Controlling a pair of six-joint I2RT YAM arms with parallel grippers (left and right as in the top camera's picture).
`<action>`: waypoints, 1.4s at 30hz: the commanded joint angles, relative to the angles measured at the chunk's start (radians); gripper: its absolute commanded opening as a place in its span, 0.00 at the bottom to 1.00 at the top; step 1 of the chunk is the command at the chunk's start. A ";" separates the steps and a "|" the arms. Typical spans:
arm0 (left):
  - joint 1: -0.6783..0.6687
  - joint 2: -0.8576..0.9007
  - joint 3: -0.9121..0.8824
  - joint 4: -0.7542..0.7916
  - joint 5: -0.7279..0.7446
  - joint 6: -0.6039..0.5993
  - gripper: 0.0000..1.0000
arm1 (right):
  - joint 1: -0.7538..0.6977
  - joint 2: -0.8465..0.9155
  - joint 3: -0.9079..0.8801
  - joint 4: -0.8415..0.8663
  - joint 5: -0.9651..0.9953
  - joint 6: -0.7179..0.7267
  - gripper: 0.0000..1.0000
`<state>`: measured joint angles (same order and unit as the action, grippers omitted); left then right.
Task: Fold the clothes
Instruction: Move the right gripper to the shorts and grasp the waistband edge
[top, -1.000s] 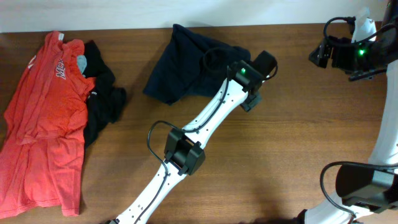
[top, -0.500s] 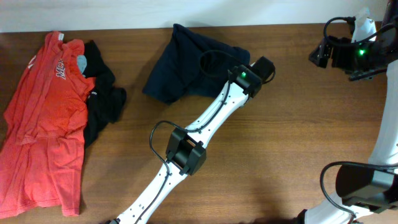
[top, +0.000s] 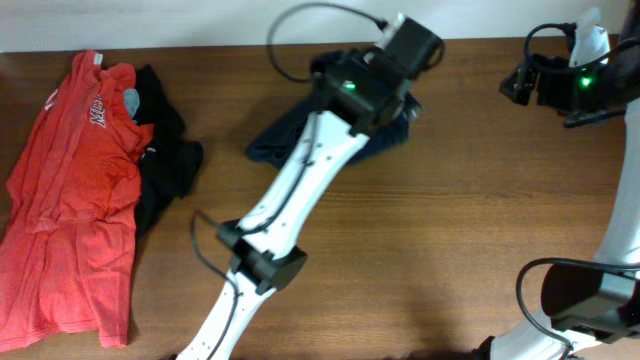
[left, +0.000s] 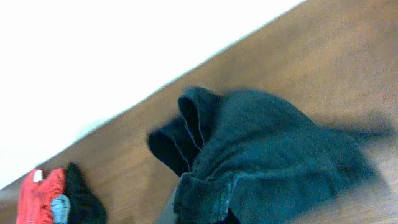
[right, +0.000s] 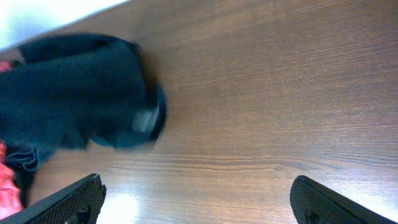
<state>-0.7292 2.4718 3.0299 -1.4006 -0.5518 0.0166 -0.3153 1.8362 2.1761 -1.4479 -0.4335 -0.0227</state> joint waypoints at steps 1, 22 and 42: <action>0.006 -0.029 0.003 0.006 -0.022 -0.017 0.01 | -0.064 0.005 -0.005 0.003 -0.135 0.004 1.00; 0.098 -0.036 0.003 0.177 -0.021 -0.017 0.01 | 0.077 0.005 -0.532 0.174 -0.423 -0.217 0.95; 0.093 -0.162 0.003 0.134 -0.021 -0.016 0.01 | 0.280 0.006 -0.777 0.948 -0.253 0.354 0.94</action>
<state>-0.6346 2.4149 3.0276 -1.2743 -0.5571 0.0135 -0.0750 1.8458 1.4059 -0.5045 -0.7303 0.3004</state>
